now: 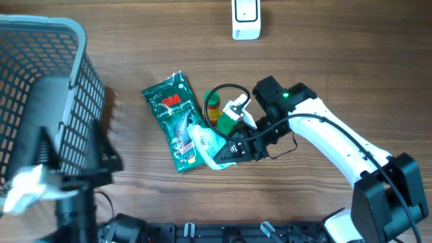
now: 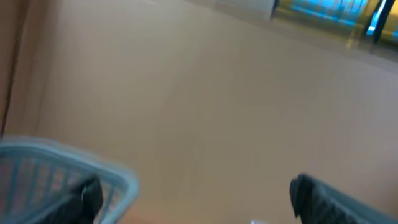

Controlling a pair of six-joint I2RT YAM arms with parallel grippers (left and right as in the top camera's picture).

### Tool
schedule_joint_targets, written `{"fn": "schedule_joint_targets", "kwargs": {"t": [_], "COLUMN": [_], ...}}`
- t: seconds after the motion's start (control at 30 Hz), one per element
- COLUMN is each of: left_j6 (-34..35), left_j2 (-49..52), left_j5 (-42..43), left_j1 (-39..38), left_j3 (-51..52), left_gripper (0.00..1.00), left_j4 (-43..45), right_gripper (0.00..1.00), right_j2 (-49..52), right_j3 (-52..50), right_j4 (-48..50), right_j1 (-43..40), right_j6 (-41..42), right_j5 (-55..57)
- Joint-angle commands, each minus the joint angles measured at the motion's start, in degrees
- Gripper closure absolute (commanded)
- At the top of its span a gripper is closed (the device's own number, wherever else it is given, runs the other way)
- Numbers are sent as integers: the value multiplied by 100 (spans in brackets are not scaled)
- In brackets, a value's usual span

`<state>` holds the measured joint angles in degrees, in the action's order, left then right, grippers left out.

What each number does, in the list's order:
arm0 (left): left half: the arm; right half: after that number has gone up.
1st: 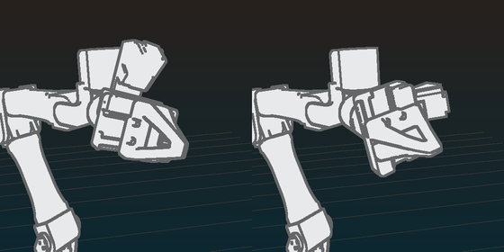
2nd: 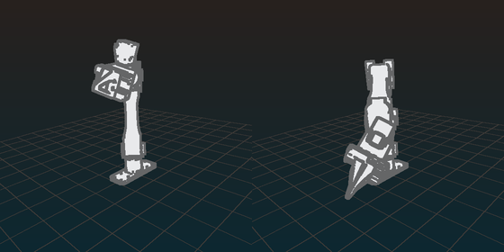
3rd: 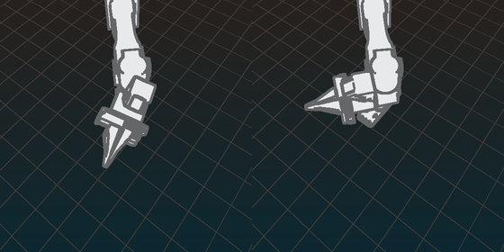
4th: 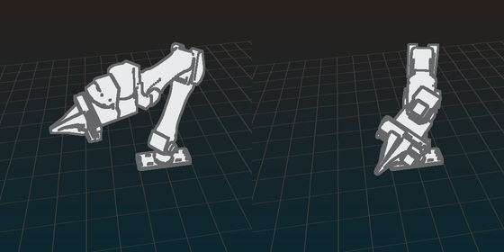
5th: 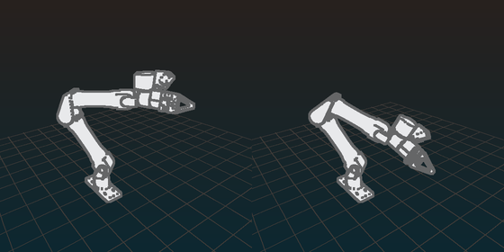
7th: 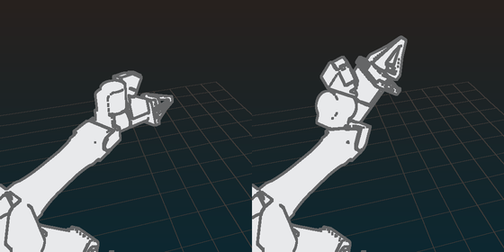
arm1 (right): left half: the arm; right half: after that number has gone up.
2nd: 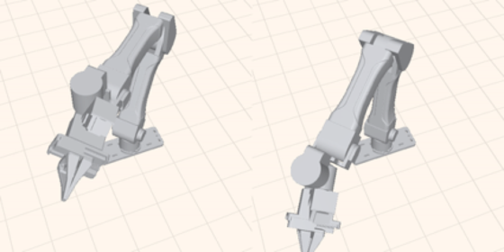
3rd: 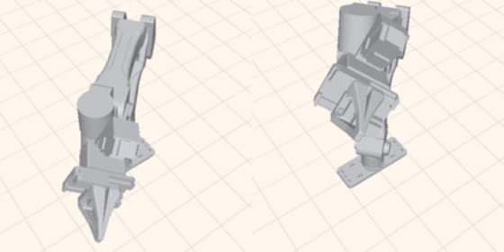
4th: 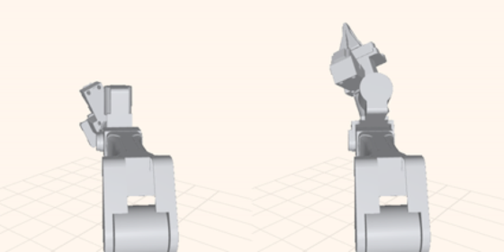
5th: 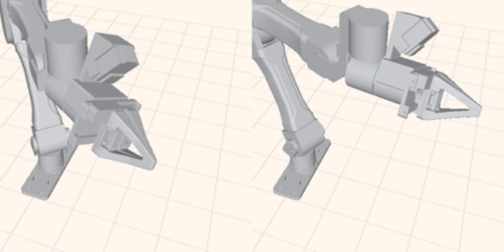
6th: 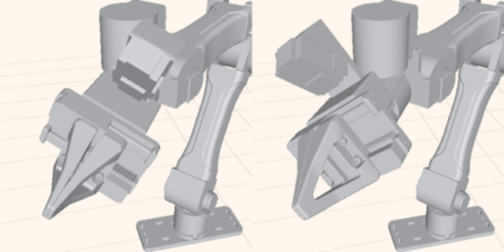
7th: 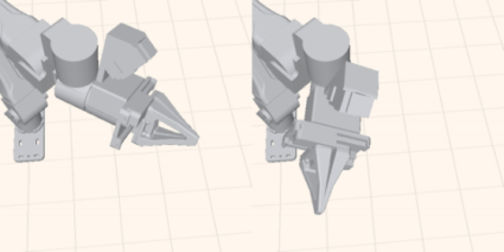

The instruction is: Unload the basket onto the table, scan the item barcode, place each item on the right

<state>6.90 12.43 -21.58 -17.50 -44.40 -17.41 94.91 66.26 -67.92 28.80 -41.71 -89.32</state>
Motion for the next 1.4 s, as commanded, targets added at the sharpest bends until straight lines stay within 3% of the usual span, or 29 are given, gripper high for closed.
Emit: {"fn": "schedule_joint_targets", "kwargs": {"t": [0.0, 0.17, 0.27, 0.5, 1.37], "left_j6": [109, 153, 153, 151, 151], "left_j2": [52, 398, 570, 612, 612], "left_j5": [1088, 1530, 1757, 1751, 1770], "left_j1": [24, 24, 24, 26, 26], "left_j3": [-63, -98, -98, -94, -94], "left_gripper": [0, 0, 0, 0, 0], "left_j4": [-1486, -3248, -3633, -4247, -4398], "right_gripper": [95, 95, 96, 95, 96], "right_j2": [-70, -68, -68, -68, -68], "right_j3": [76, 74, 76, 74, 76], "right_j4": [125, 179, 278, 1211, 1141], "right_j1": [17, 17, 17, 17, 17], "right_j6": [-160, -160, -28, 1259, 1543], "right_j5": [-352, -63, 125, 568, 542]}}
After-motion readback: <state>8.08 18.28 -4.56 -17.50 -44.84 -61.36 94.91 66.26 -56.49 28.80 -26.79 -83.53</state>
